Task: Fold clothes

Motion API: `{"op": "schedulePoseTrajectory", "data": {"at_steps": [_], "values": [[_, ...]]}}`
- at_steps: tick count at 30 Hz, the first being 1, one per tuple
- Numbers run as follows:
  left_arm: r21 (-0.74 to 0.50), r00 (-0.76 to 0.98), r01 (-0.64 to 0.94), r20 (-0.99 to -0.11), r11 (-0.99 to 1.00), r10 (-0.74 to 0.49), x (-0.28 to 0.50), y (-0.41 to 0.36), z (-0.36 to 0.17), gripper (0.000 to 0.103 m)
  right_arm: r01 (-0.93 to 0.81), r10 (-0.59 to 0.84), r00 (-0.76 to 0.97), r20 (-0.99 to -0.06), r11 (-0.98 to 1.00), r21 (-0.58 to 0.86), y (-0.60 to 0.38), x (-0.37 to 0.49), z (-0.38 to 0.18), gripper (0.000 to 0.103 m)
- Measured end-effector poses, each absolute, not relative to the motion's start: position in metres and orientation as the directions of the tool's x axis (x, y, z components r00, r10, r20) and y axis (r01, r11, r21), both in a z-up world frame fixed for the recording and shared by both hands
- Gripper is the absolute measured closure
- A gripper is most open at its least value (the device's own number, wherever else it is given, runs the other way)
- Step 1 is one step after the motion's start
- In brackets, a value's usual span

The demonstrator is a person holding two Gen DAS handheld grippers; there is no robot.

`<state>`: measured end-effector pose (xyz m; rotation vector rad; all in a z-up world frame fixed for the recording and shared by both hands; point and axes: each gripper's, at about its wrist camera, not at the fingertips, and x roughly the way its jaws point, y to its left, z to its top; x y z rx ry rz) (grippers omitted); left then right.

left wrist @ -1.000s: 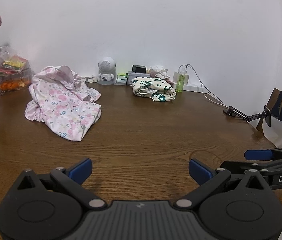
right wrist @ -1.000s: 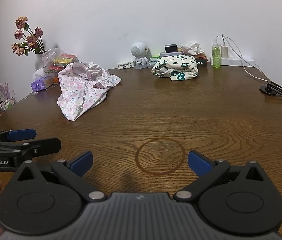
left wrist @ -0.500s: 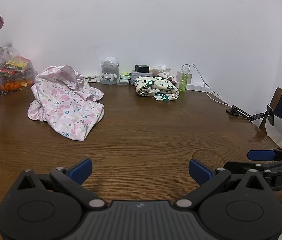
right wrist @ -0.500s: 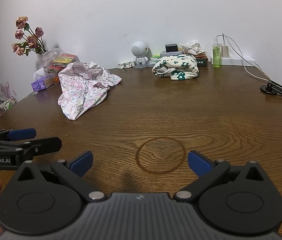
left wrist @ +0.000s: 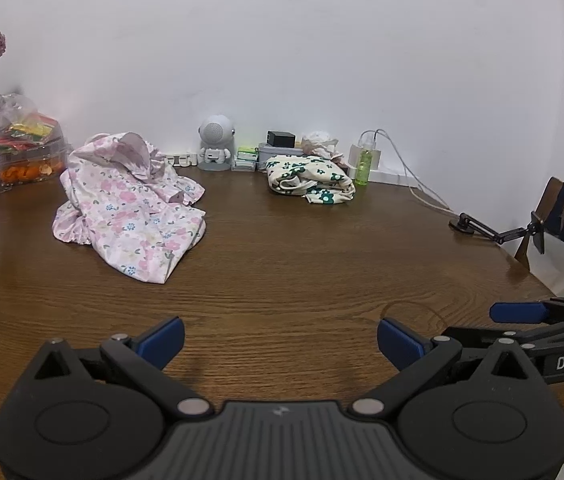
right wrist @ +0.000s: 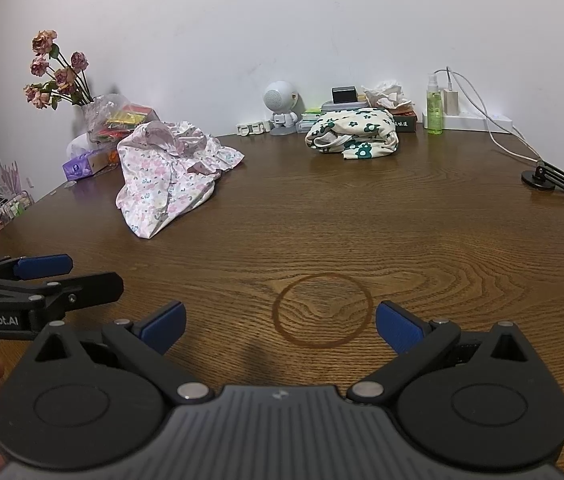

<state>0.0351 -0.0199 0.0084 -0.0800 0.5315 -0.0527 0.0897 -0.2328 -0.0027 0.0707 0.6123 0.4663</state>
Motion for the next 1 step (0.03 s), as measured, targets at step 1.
{"op": "schedulePoseTrajectory", "data": {"at_steps": [1], "values": [[-0.089, 0.862, 0.032, -0.502, 0.996, -0.073, 0.0346, -0.0203, 0.0089, 0.000, -0.401, 0.442, 0.718, -0.538, 0.894, 0.200, -0.2327, 0.0897, -0.0028, 0.000]]}}
